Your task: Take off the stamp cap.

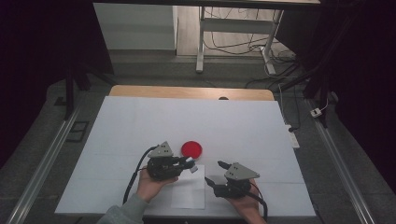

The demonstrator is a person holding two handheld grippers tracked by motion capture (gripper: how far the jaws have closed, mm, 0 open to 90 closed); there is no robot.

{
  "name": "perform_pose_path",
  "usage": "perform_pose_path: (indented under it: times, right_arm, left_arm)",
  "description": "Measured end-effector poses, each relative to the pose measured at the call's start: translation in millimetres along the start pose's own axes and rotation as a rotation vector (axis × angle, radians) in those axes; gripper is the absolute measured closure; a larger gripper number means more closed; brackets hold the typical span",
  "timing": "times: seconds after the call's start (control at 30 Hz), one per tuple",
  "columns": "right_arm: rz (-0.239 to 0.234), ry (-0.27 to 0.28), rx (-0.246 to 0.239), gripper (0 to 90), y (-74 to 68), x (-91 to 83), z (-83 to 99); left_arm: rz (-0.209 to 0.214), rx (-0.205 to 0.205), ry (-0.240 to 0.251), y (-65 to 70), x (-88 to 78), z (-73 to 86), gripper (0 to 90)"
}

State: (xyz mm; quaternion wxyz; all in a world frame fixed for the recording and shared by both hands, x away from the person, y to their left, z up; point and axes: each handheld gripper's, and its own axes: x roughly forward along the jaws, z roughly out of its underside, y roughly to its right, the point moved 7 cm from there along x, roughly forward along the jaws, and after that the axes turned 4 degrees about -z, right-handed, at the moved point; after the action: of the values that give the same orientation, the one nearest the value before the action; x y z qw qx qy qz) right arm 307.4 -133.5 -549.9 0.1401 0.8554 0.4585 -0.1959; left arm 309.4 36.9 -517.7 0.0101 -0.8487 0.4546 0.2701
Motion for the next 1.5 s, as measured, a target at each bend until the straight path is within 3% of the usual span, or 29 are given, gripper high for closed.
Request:
perform_pose_path:
  times: [0.97, 1.5]
  right_arm:
    - [-0.002, -0.004, -0.02, 32.2, -14.3, 17.6, -8.9]
    - [-0.007, -0.019, -0.019, 42.1, -21.1, 27.4, -11.8]
  left_arm:
    - [0.016, 0.008, 0.005, 9.8, 9.0, -3.2, 75.5]
    - [0.014, 0.012, 0.002, 12.0, 13.0, -1.9, 75.5]
